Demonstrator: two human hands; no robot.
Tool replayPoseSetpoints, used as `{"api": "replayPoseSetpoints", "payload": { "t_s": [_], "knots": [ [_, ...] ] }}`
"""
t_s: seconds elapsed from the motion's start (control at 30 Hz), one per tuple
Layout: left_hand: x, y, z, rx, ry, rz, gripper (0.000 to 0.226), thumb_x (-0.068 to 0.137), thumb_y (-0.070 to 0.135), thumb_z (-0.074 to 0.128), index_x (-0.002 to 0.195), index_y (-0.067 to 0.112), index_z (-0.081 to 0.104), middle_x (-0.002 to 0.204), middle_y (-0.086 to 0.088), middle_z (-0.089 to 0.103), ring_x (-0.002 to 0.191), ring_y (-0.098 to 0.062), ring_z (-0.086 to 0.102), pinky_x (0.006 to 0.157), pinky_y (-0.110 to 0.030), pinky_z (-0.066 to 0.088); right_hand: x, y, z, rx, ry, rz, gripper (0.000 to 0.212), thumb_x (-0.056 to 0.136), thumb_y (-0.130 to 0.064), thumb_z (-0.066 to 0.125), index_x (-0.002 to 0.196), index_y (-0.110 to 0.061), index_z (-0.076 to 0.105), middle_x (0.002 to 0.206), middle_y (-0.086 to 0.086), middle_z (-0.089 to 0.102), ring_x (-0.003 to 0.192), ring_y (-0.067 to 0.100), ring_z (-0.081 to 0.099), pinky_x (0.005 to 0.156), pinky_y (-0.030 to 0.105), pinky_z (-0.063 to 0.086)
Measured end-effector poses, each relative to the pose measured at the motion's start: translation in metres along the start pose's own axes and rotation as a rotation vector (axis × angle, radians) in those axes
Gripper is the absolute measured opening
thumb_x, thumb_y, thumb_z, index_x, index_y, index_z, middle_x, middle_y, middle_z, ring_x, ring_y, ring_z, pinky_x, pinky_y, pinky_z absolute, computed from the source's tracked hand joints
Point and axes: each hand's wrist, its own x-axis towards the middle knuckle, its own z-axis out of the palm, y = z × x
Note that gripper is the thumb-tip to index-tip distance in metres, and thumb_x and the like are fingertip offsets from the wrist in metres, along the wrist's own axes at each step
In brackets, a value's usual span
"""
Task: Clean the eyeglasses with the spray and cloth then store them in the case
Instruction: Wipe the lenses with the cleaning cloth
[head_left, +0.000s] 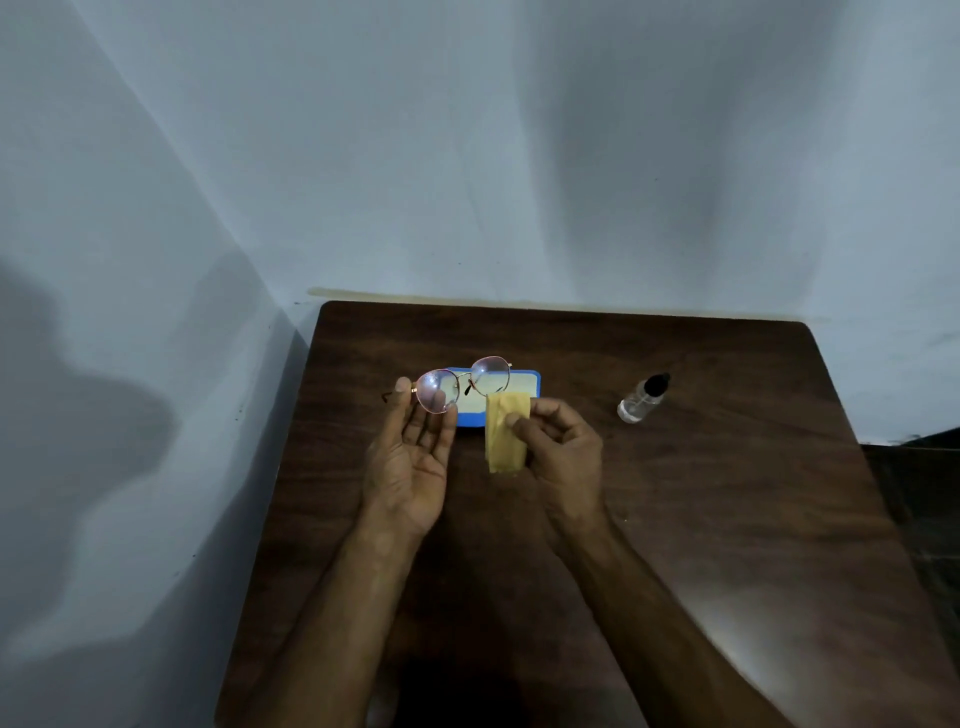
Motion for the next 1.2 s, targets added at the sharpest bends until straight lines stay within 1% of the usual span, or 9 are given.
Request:
{"api": "replayPoseSetpoints", "payload": {
  "t_s": [0.2, 0.33, 0.4, 0.47, 0.53, 0.7, 0.83, 1.03, 1.2],
  "knots": [
    [-0.005, -0.011, 0.014, 0.001, -0.043, -0.005, 0.013, 0.099, 0.022, 0.070, 0.106, 0.013, 0.077, 0.107, -0.010, 0.077, 0.103, -0.019, 0.073, 0.081, -0.033, 0.066, -0.015, -0.038, 0.015, -0.249, 0.046, -0.413, 0.011, 0.090, -0.014, 0.079, 0.100, -0.015, 0.075, 0.099, 0.004, 0.075, 0.094, 0.023, 0.073, 0.077, 0.039, 0.061],
    [-0.012, -0.018, 0.026, -0.021, -0.120, -0.048, 0.043, 0.083, 0.026, 0.078, 0.123, 0.008, 0.073, 0.107, -0.008, 0.076, 0.107, -0.020, 0.071, 0.099, -0.038, 0.061, -0.014, -0.055, 0.030, -0.616, 0.148, -0.797, 0.015, 0.087, -0.006, 0.076, 0.101, -0.012, 0.075, 0.104, 0.001, 0.065, 0.093, 0.015, 0.064, 0.077, 0.026, 0.053],
    [-0.017, -0.021, 0.030, 0.006, -0.159, -0.095, 0.037, 0.086, 0.032, 0.077, 0.116, 0.011, 0.078, 0.111, -0.007, 0.077, 0.114, -0.022, 0.069, 0.108, -0.042, 0.054, -0.012, -0.054, 0.035, -0.736, 0.087, -0.884, 0.013, 0.090, -0.007, 0.074, 0.103, -0.010, 0.076, 0.107, 0.002, 0.064, 0.096, 0.017, 0.061, 0.079, 0.027, 0.052],
    [-0.020, -0.024, 0.032, 0.011, -0.166, -0.158, 0.031, 0.093, 0.037, 0.070, 0.108, 0.013, 0.080, 0.113, -0.008, 0.077, 0.108, -0.022, 0.073, 0.096, -0.039, 0.059, -0.015, -0.047, 0.036, -0.835, 0.011, -0.941, 0.015, 0.091, -0.008, 0.073, 0.106, -0.009, 0.076, 0.110, 0.004, 0.066, 0.101, 0.018, 0.060, 0.084, 0.032, 0.053],
    [-0.023, -0.022, 0.036, -0.069, -0.190, -0.234, 0.033, 0.095, 0.038, 0.067, 0.109, 0.010, 0.078, 0.109, -0.008, 0.077, 0.096, -0.021, 0.077, 0.080, -0.033, 0.066, -0.023, -0.036, 0.033, -0.898, -0.026, -0.980, 0.018, 0.092, -0.009, 0.073, 0.109, -0.011, 0.077, 0.114, 0.004, 0.068, 0.106, 0.020, 0.061, 0.088, 0.034, 0.053],
    [-0.027, -0.019, 0.041, -0.006, -0.191, -0.192, 0.035, 0.101, 0.039, 0.063, 0.094, 0.009, 0.082, 0.092, -0.009, 0.080, 0.079, -0.020, 0.079, 0.071, -0.030, 0.066, -0.022, -0.031, 0.020, -0.915, 0.028, -0.973, 0.021, 0.094, -0.015, 0.071, 0.114, -0.009, 0.077, 0.117, 0.005, 0.069, 0.109, 0.021, 0.061, 0.087, 0.032, 0.052],
    [-0.027, -0.019, 0.040, 0.018, -0.211, -0.145, 0.030, 0.090, 0.035, 0.072, 0.109, 0.013, 0.080, 0.106, -0.006, 0.079, 0.095, -0.017, 0.077, 0.088, -0.031, 0.063, -0.012, -0.048, 0.026, -0.895, 0.033, -0.988, 0.021, 0.097, -0.013, 0.069, 0.115, -0.006, 0.076, 0.118, 0.007, 0.068, 0.112, 0.021, 0.059, 0.090, 0.031, 0.051],
    [-0.028, -0.015, 0.037, 0.035, -0.219, -0.206, 0.037, 0.099, 0.044, 0.066, 0.107, 0.010, 0.078, 0.101, -0.009, 0.079, 0.086, -0.021, 0.078, 0.073, -0.033, 0.066, -0.031, -0.038, 0.016, -0.930, -0.088, -0.946, 0.023, 0.094, -0.011, 0.072, 0.116, -0.010, 0.076, 0.120, 0.004, 0.067, 0.111, 0.020, 0.062, 0.089, 0.038, 0.054],
    [-0.030, -0.021, 0.037, 0.098, -0.212, -0.121, 0.041, 0.097, 0.038, 0.069, 0.126, 0.009, 0.074, 0.120, -0.012, 0.077, 0.104, -0.022, 0.075, 0.087, -0.032, 0.062, -0.023, -0.051, 0.017, -0.905, 0.024, -0.925, 0.024, 0.093, -0.012, 0.074, 0.116, -0.010, 0.076, 0.119, 0.005, 0.068, 0.113, 0.020, 0.062, 0.089, 0.037, 0.055]
  ]
}}
